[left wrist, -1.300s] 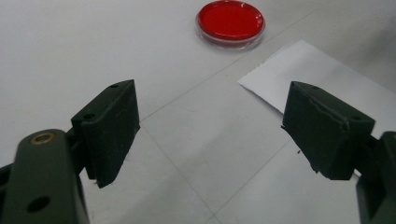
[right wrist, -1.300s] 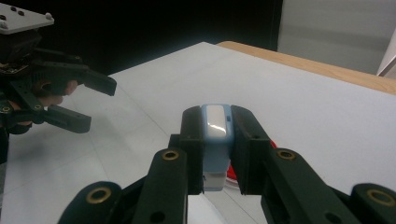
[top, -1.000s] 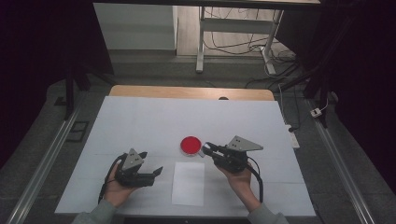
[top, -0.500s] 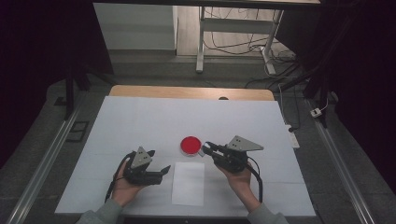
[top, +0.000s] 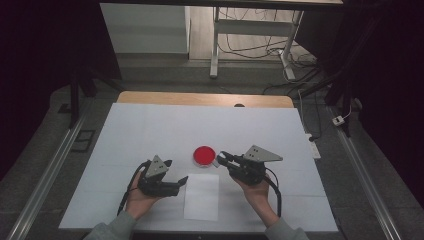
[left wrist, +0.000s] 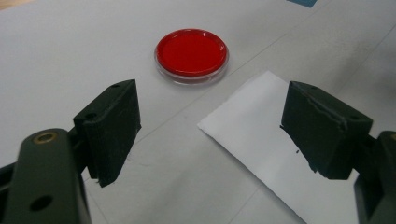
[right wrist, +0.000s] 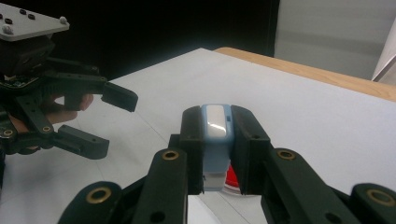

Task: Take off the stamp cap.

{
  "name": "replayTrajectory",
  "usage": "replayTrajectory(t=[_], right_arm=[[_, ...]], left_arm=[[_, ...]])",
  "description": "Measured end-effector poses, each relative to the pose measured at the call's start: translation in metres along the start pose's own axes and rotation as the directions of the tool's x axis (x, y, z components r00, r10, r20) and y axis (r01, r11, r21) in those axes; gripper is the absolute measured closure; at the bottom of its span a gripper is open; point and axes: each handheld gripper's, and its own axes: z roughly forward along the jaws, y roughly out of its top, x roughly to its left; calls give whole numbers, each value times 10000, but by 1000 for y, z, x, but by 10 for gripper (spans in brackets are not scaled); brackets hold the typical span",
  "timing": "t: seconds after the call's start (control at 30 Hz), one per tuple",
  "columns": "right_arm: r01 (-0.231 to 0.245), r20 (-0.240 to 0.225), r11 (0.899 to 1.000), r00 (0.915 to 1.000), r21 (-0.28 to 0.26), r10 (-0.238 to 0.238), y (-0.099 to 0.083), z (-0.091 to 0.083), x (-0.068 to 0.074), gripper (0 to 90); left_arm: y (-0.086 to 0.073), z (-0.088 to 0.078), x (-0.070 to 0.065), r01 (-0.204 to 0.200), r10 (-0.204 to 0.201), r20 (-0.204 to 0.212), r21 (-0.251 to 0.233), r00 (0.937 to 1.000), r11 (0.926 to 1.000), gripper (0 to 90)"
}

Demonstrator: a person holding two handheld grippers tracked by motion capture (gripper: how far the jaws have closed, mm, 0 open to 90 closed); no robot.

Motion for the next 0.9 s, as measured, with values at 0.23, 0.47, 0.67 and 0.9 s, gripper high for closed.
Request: replayTrajectory(t=[0.23,0.47,0.67,0.9], right_arm=[[10,6,10000,10000,-12,-10,0,0,0,751],[-2,15,10000,10000,-30,2,0,0,0,750],[-52,15,10000,10000,-57,52,0,1,0,751],[-68,38,9999,10000,-104,69,0,1,0,751]], left_arm=[[4,5,-5,-139,139,52,12,9999,9999,203],[8,10,-9,-232,232,93,8,9997,9997,204],[11,14,-13,-291,291,153,-11,9995,9996,206],[15,20,-17,-391,391,232,2,9990,9992,207]])
